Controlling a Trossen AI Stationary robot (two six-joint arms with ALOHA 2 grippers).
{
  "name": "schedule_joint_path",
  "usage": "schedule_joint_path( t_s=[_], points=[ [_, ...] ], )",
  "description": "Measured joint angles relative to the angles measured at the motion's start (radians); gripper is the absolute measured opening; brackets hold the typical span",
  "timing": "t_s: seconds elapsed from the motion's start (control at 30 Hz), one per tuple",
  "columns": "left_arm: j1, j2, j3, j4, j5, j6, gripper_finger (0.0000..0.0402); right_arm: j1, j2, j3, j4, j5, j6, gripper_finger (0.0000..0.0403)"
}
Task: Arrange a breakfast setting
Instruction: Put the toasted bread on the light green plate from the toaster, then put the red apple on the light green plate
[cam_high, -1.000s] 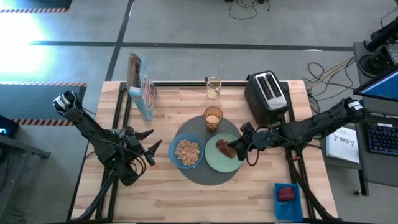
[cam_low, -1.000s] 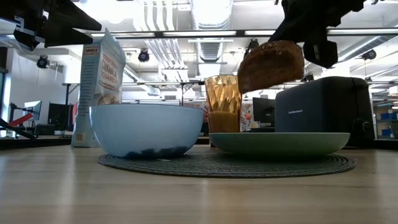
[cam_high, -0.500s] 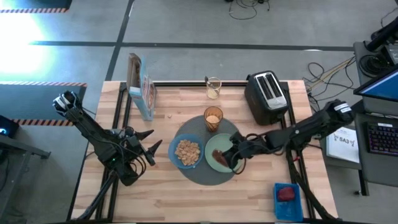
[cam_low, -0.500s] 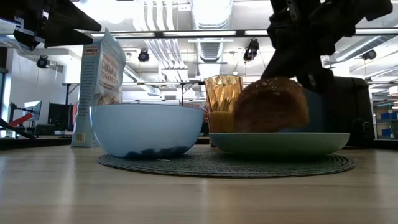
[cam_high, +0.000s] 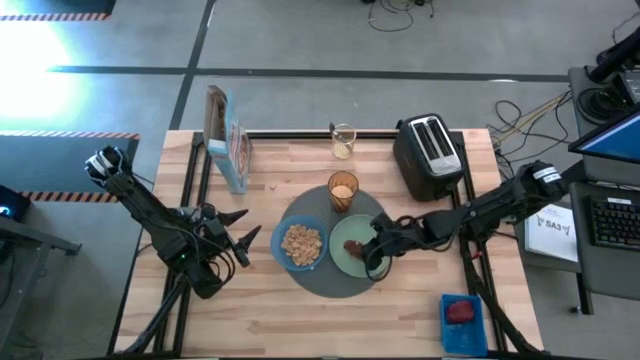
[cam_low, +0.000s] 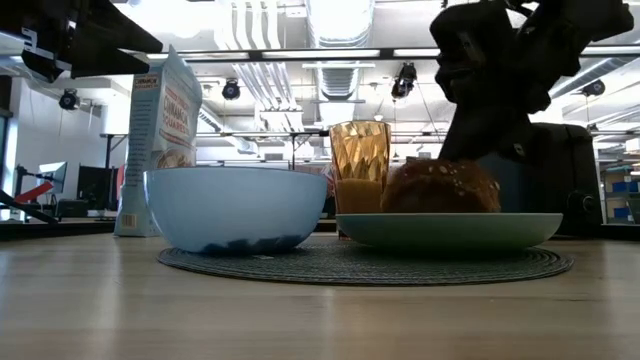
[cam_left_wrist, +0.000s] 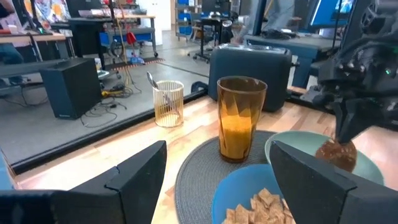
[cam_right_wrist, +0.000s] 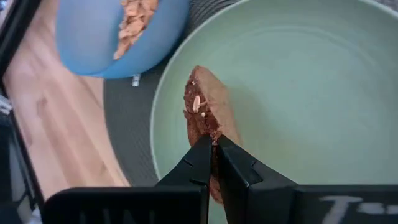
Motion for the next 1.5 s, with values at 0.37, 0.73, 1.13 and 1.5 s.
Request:
schedule_joint_path(
  t_s=[0.37,0.73,1.13,1.5],
  points=[
    [0.000,0.000,0.000,0.000,0.003,0.000,0.0270,-0.001,-0.005,0.001,-0.064,0.014,-0.008,0.0091],
    [0.000,0.000,0.000,0.004,0.006,0.000,0.0270,-0.026,-0.123,0.079,-0.480,0.081,0.093,0.0127],
    [0.000,0.006,0.000,-0.001,0.008,0.000,0.0270,-0.013,-0.122,0.162,-0.476,-0.040,-0.011,0.0119],
    [0.000,0.006,0.000,-0.006,0.002,0.000,0.0270,-0.005,-0.083,0.175,-0.475,-0.134,0.105,0.0114]
  ],
)
